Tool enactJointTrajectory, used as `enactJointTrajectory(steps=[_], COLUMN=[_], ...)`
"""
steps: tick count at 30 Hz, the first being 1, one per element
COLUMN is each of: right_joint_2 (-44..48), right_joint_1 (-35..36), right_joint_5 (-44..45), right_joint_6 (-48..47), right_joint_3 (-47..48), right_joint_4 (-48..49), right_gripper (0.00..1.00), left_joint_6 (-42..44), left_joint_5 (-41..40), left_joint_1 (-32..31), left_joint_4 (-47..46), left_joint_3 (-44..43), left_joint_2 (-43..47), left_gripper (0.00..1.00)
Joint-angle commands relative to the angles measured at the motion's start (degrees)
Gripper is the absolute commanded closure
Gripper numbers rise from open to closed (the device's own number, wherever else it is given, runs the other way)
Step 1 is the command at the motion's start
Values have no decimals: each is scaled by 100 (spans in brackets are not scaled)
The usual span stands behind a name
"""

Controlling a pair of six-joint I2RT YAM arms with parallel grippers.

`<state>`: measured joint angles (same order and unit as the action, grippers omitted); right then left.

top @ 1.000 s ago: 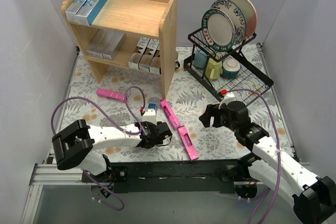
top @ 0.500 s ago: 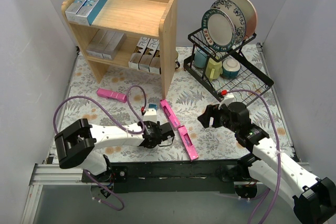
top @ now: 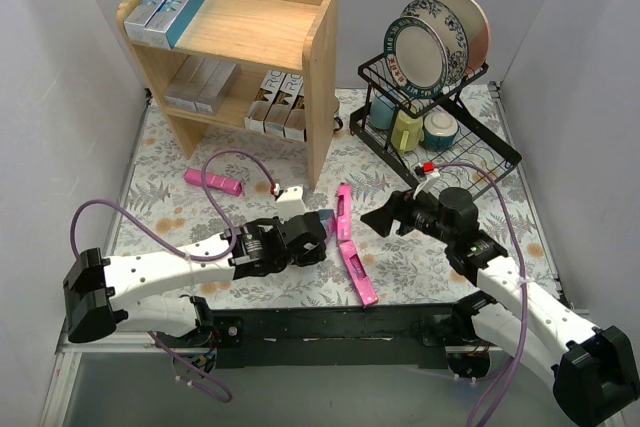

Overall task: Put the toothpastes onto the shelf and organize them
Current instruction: Pick up the toothpaste from the center of the board.

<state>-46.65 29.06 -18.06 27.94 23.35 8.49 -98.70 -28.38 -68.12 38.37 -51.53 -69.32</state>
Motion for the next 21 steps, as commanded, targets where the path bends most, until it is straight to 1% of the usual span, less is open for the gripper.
enactJointTrajectory(steps=[1,7,9,10,14,17,21], right_joint_2=[-89,-213,-116,-81,68,209,490], right_joint_1=[-356,-576,-621,-664,-700,-717,-717], right_joint_5=[-1030,-1278,-1244,-1191,-980,-804,-401], right_joint_6=[746,923,897,862,599,423,20], right_joint_3=[-182,-243,-261,-261,-200,-94,72], right_joint_4=[1442,1612,1533,1480,1059,822,225], right_gripper=[12,12,12,12,13,13,13], left_joint_6=[289,219,184,175,210,237,219], left_joint_5=[439,386,290,220,-18,-237,-633], left_joint_1=[-35,-35,-35,-35,-35,-35,-35], left_joint_4=[-804,-866,-963,-1006,-1261,-1236,-1200], left_joint_3=[-15,81,160,187,266,100,-190], left_joint_2=[383,559,700,779,1139,1254,1622], left_gripper=[54,56,58,61,66,68,73])
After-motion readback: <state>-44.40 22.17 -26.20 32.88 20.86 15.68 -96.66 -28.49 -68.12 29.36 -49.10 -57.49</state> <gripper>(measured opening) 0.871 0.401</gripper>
